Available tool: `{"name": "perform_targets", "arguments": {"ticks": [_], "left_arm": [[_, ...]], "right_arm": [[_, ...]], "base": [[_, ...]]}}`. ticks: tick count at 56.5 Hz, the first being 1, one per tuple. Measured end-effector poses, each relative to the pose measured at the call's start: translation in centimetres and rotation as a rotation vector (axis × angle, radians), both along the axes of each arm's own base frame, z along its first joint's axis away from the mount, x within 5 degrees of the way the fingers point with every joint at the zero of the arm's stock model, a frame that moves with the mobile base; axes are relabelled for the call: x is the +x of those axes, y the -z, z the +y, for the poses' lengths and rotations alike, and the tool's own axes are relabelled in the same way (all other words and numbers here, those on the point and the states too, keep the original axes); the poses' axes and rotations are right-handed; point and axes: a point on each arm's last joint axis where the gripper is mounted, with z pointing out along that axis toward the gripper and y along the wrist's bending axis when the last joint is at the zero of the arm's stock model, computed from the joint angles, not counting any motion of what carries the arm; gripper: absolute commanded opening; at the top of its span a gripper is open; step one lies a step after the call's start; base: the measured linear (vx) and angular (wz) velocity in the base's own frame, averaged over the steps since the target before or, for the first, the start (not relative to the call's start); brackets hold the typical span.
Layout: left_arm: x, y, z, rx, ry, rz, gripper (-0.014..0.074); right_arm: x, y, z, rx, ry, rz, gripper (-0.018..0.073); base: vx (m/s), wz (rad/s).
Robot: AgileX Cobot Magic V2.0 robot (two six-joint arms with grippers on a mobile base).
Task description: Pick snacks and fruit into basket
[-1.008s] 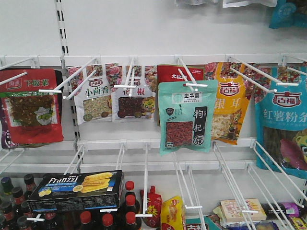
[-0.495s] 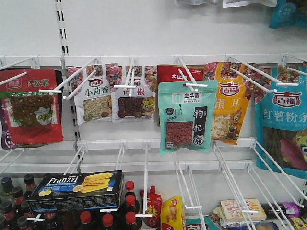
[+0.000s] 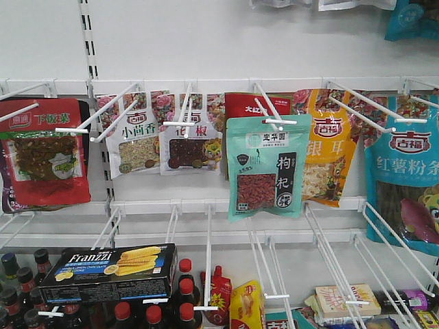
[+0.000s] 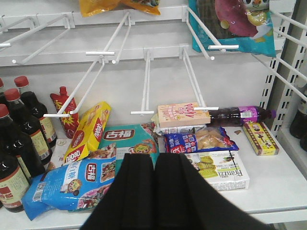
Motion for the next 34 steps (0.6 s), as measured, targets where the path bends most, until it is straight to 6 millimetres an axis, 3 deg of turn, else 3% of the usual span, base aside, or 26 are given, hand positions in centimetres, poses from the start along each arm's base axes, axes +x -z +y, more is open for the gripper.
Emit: {"name": "perform_targets", "arguments": {"ticks": [23,34], "left_arm": [[0.0,0.0,0.0,0.0,0.0,0.0,-0.0006],[0.0,0.0,0.0,0.0,0.0,0.0,-0.0006]], "right_arm": [[0.0,0.0,-0.02,-0.007,0.0,0.0,-0.0008],[0.22,-0.98,-0.27,-0.184,-0.013,-0.105,-0.0008]], "base": [[0.0,0.0],[0.0,0.0]]}}
